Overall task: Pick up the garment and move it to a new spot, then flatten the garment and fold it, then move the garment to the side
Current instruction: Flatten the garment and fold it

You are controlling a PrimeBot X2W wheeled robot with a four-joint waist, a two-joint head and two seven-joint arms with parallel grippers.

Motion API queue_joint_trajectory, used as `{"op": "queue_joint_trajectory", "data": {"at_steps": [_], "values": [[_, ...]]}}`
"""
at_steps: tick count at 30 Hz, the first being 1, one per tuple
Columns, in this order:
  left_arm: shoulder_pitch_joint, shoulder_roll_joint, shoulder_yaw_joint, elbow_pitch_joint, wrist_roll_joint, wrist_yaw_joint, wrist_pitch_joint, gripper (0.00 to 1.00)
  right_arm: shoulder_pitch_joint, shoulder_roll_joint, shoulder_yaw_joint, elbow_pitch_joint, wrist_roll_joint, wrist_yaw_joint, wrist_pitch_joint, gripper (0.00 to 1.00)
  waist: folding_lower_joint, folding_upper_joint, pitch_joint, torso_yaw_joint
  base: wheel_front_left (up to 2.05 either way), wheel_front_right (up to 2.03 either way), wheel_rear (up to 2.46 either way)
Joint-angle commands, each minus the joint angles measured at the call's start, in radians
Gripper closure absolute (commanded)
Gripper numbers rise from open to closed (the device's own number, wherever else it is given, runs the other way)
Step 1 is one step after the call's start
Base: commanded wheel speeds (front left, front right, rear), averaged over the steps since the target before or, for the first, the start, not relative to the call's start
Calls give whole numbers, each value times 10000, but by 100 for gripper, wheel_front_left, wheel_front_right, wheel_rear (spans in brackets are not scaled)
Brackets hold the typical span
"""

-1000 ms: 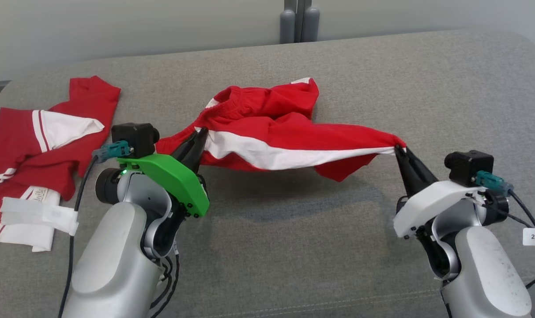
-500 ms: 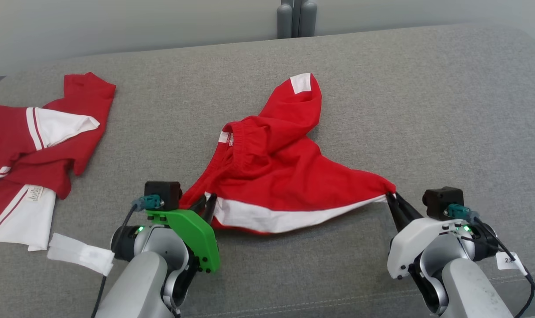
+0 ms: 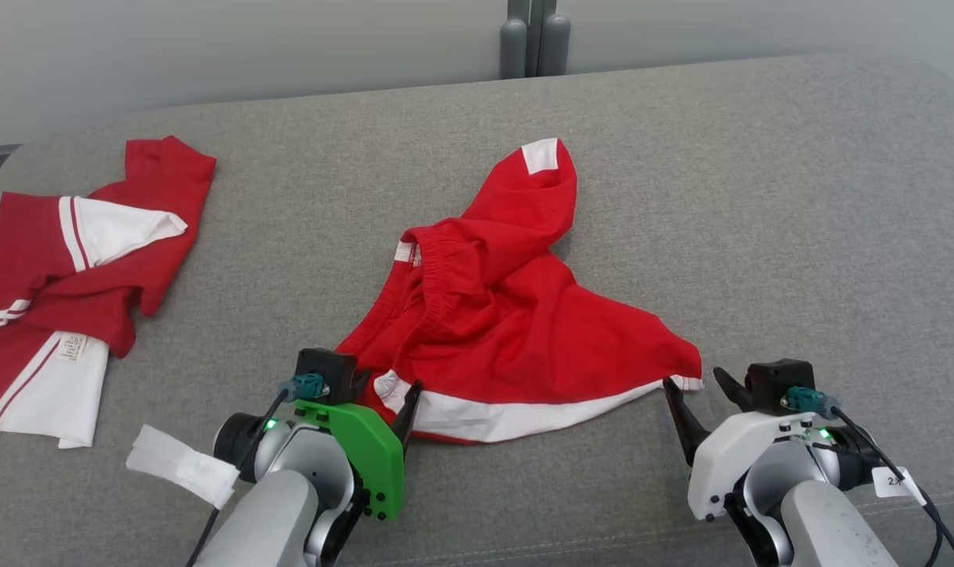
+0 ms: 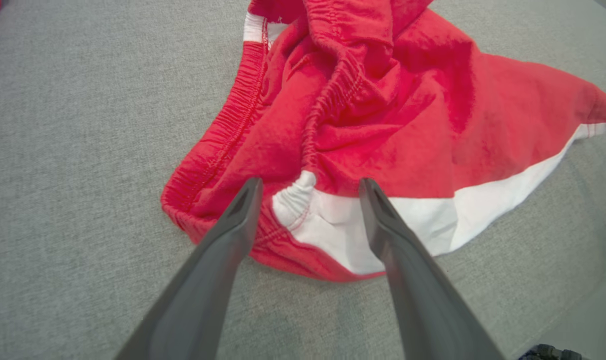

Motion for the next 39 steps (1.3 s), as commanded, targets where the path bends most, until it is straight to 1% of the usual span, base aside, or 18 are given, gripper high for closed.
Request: {"op": "queue_joint_trajectory", "data": {"at_steps": [1, 7, 10, 11, 13, 14, 16, 17, 18, 22, 26, 28, 30, 31, 32, 34, 35, 39], "values": [[-43, 151, -68, -43, 139, 1, 86, 0, 135, -27, -39, -13, -51, -13, -48, 0, 0, 0, -51, -17, 0, 0, 0], [-369, 335, -201, -69, 296, 71, 389, 0, 7, -25, -245, 34, -281, -13, 26, 0, 0, 0, 21, -63, 0, 0, 0], [-553, 417, -349, -41, 398, -4, 620, 2, -152, -28, -334, 108, -379, -14, 111, 0, 0, 0, 159, -69, 0, 0, 0], [-626, 449, -410, -33, 448, -36, 696, 15, -186, -30, -362, 144, -422, -14, 129, 0, 0, 0, 197, -69, 0, 0, 0], [-695, 461, -499, -29, 459, -46, 855, 35, -275, -24, -387, 182, -469, -14, 133, 0, 0, 0, 269, -60, 0, 0, 0], [-707, 470, -555, -62, 501, -40, 917, 39, -311, -27, -404, 214, -471, -14, 141, 0, 0, 0, 292, -51, 0, 0, 0], [-697, 479, -595, -172, 510, 35, 996, 37, -340, -27, -432, 259, -480, -14, 129, 0, 0, 0, 334, -23, 0, 0, 0], [-678, 511, -626, -232, 551, 81, 1030, 29, -349, -27, -450, 296, -478, -14, 134, 0, 0, 0, 346, -4, 0, 0, 0], [-642, 535, -651, -324, 570, 107, 1057, 25, -353, -27, -476, 309, -488, -14, 125, 0, 0, 0, 351, 17, 0, 0, 0], [-419, 618, -747, -702, 582, 201, 1284, 18, -305, -27, -553, 397, -558, -14, 107, 0, 0, 0, 338, 99, 0, 0, 0], [-327, 723, -784, -951, 547, 268, 1455, 18, -333, -27, -550, 501, -557, -14, 112, 0, 0, 0, 337, 146, 0, 0, 0], [-226, 753, -805, -1069, 478, 274, 1551, 21, -395, -25, -495, 575, -496, -14, 150, 0, 0, 0, 350, 161, 0, 0, 0], [-192, 781, -821, -1177, 453, 307, 1603, 30, -457, -30, -466, 621, -459, -14, 163, 0, 0, 0, 370, 162, 0, 0, 0], [-181, 800, -826, -1226, 451, 323, 1621, 44, -478, -28, -445, 649, -452, -14, 168, 0, 0, 0, 386, 160, 0, 0, 0], [-171, 808, -838, -1268, 441, 340, 1634, 54, -488, -27, -424, 680, -442, -14, 182, 0, 0, 0, 402, 158, 0, 0, 0], [-171, 819, -862, -1343, 426, 341, 1669, 59, -512, -28, -406, 724, -421, -14, 176, 0, 0, 0, 435, 155, 0, 0, 0], [-178, 827, -877, -1362, 410, 333, 1725, 65, -519, -28, -400, 756, -425, -14, 197, 0, 0, 0, 454, 154, 0, 0, 0], [-243, 868, -908, -1364, 393, 365, 1806, 64, -613, -27, -381, 848, -465, -14, 223, 0, 0, 0, 526, 139, 0, 0, 0]]}}
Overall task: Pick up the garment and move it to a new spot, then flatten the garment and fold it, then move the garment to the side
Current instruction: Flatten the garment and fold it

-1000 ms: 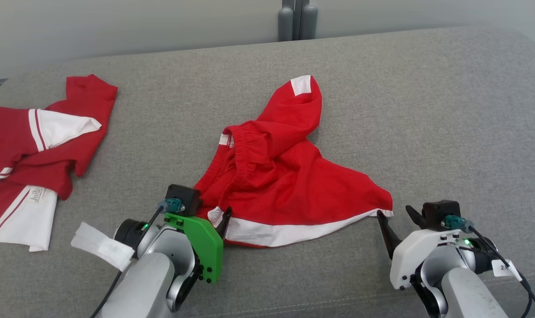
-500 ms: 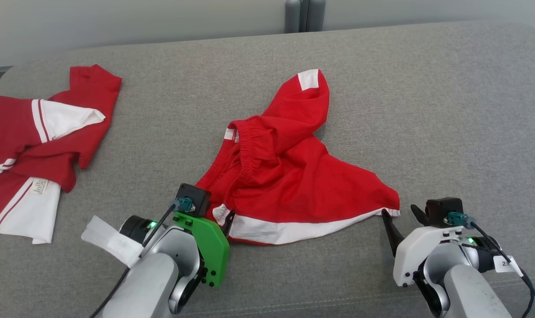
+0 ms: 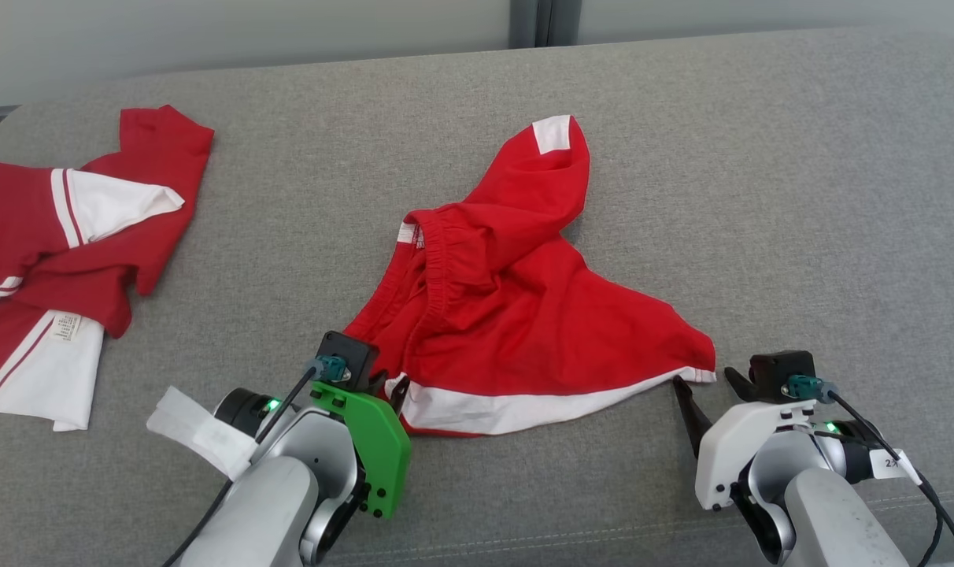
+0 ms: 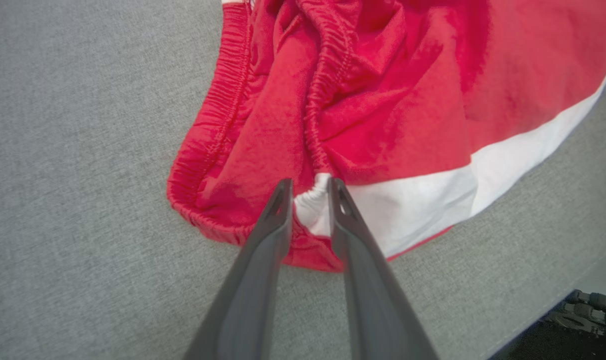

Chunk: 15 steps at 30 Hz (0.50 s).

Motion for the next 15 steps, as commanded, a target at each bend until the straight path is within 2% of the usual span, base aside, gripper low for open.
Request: {"op": "queue_joint_trajectory", "data": {"at_steps": [1, 5, 6, 7, 8, 9, 10, 15], "values": [[-18, 80, 5, 10, -91, 19, -5, 64, -141, -23, 15, 43, -27, -14, 2, 0, 0, 0, 30, -8, 0, 0, 0], [-96, 78, -38, 65, -101, 1, -8, 69, -234, -23, 55, 143, 29, -14, -67, 0, 0, 0, 112, -21, 0, 0, 0], [-121, 77, -58, 81, -101, -15, -2, 73, -274, -20, 83, 155, 64, -14, -105, 5, 0, 0, 130, -20, 0, 0, 0], [-150, 73, -76, 92, -97, -28, 0, 79, -307, -22, 108, 186, 87, -14, -120, 40, 0, 0, 148, -14, 0, 0, 0], [-181, 59, -88, 100, -103, -34, -4, 87, -339, -23, 132, 220, 101, -14, -116, 58, 0, 0, 160, -7, 0, 0, 0], [-203, 44, -105, 100, -111, -48, -10, 100, -375, -22, 166, 238, 122, -14, -143, 76, 0, 0, 166, 1, 0, 0, 0], [-210, 31, -118, 90, -114, -65, -23, 100, -408, -23, 181, 255, 139, -14, -170, 100, 0, 0, 168, 7, 0, 0, 0], [-153, 35, -104, -15, -214, -98, -137, 100, -391, -25, 198, 308, 204, -14, -280, 100, 0, 0, 84, 49, 0, 0, 0]]}}
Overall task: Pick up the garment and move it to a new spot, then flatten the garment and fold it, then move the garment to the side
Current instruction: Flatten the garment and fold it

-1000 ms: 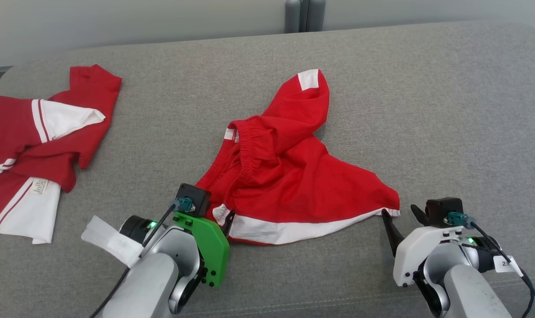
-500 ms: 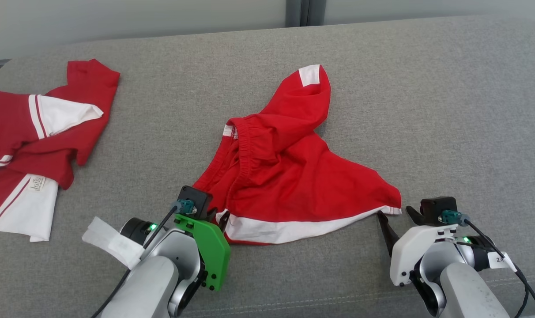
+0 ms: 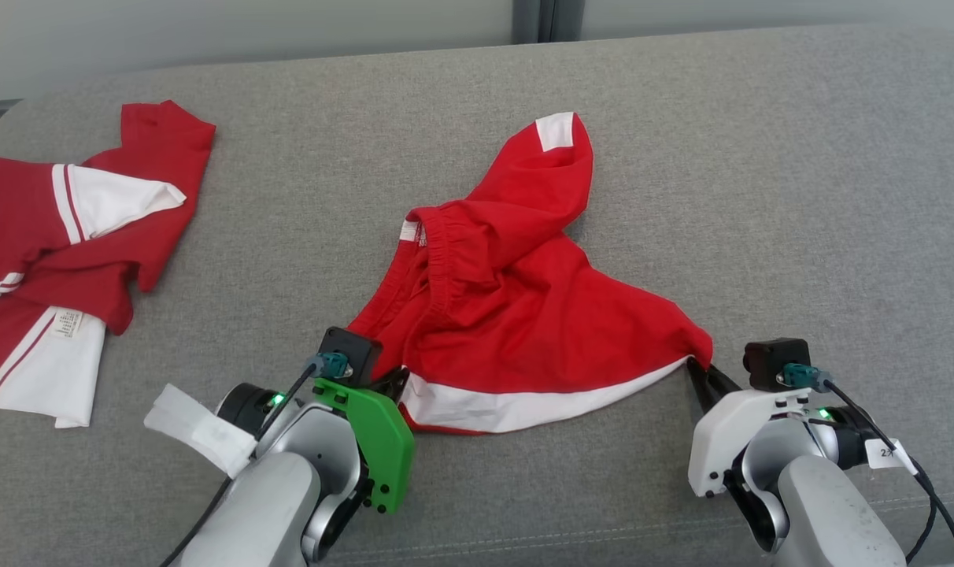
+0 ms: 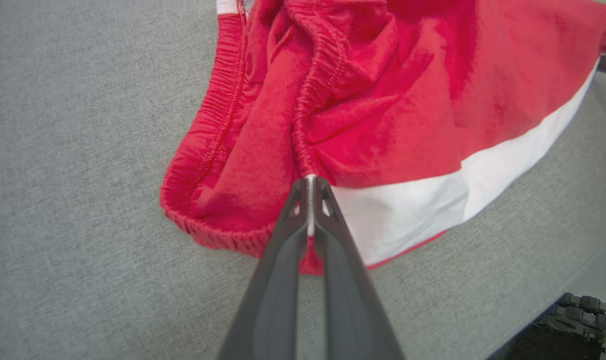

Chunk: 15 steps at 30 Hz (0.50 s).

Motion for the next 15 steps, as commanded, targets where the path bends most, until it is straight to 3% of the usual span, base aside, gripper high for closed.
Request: {"op": "queue_joint_trajectory", "data": {"at_steps": [1, 15], "values": [[23, -13, 114, -155, -191, -38, -147, 100, 57, -25, -57, -13, 72, -14, -122, 100, 0, 0, -111, 36, 0, 0, 0], [255, -184, 1414, -1728, -1521, 150, -1111, 100, 227, -28, -558, -1134, 827, -14, -599, 100, 0, 0, -737, 10, 0, 0, 0]]}}
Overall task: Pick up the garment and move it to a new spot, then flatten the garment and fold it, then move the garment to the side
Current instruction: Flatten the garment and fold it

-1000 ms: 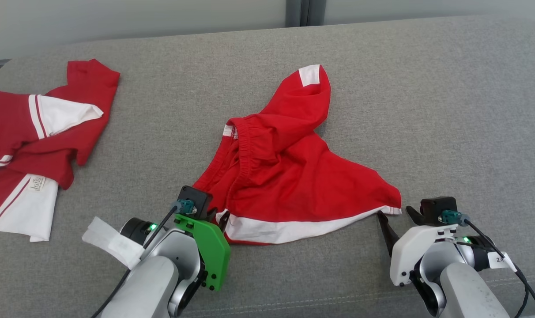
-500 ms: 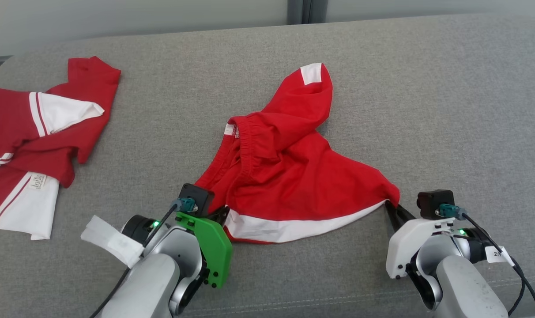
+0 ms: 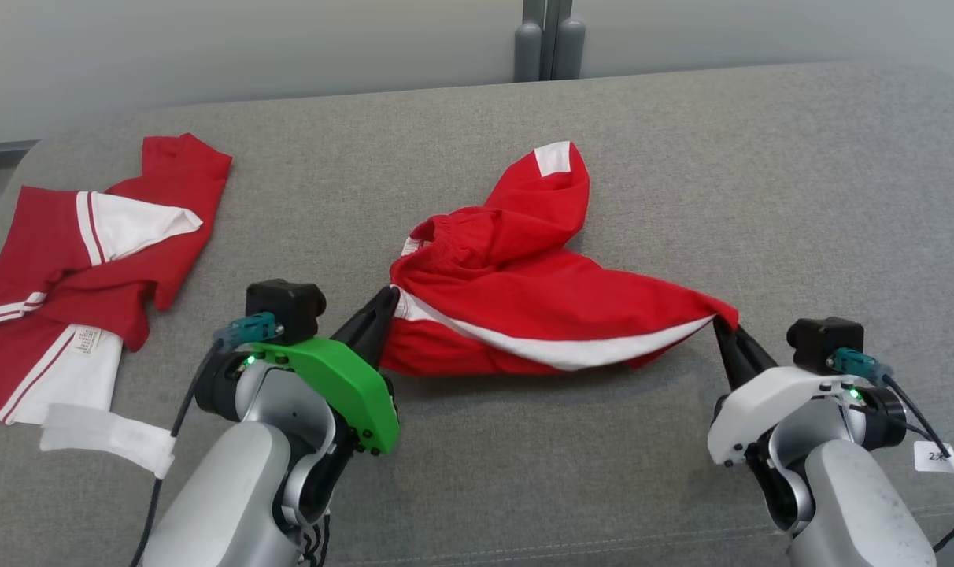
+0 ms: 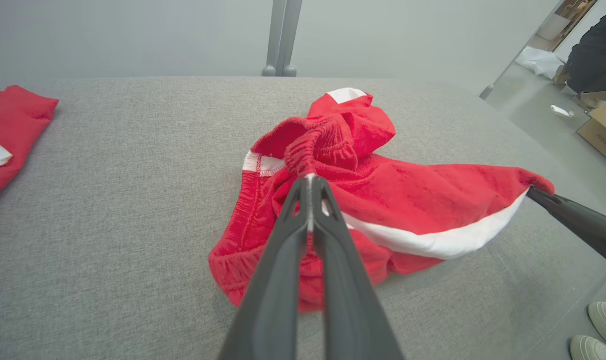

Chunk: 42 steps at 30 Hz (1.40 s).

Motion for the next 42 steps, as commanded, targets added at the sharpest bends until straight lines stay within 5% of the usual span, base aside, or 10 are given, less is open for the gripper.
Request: {"op": "queue_joint_trajectory", "data": {"at_steps": [1, 10, 19, 28, 42], "values": [[-2, -27, 89, -54, -76, 39, -86, 100, -24, -30, -43, -111, 66, -14, -77, 100, 0, -1, -53, -22, 0, 0, 0], [-401, -720, 1250, -540, -1528, 37, -650, 100, -365, -32, -648, -1901, 794, -14, 160, 100, 0, -1, -127, 27, 0, 0, 0], [-1998, -1362, 1978, -25, -3046, 20, -921, 100, -1867, -61, -480, -2792, 1777, -11, 1329, 100, 0, -1, 954, 367, 0, 0, 0], [-5568, -1429, 2554, 2187, -3336, -76, -2074, 100, -6243, -148, 27, -466, 2014, -9, 1095, 100, 0, -1, 2426, -97, 0, 0, 0], [-9825, -855, 3152, 4087, -2334, -1014, -4332, 100, -12004, -35, -276, 3330, 58, -14, -2619, 100, 0, -1, 3044, -1203, 0, 0, 0]]}}
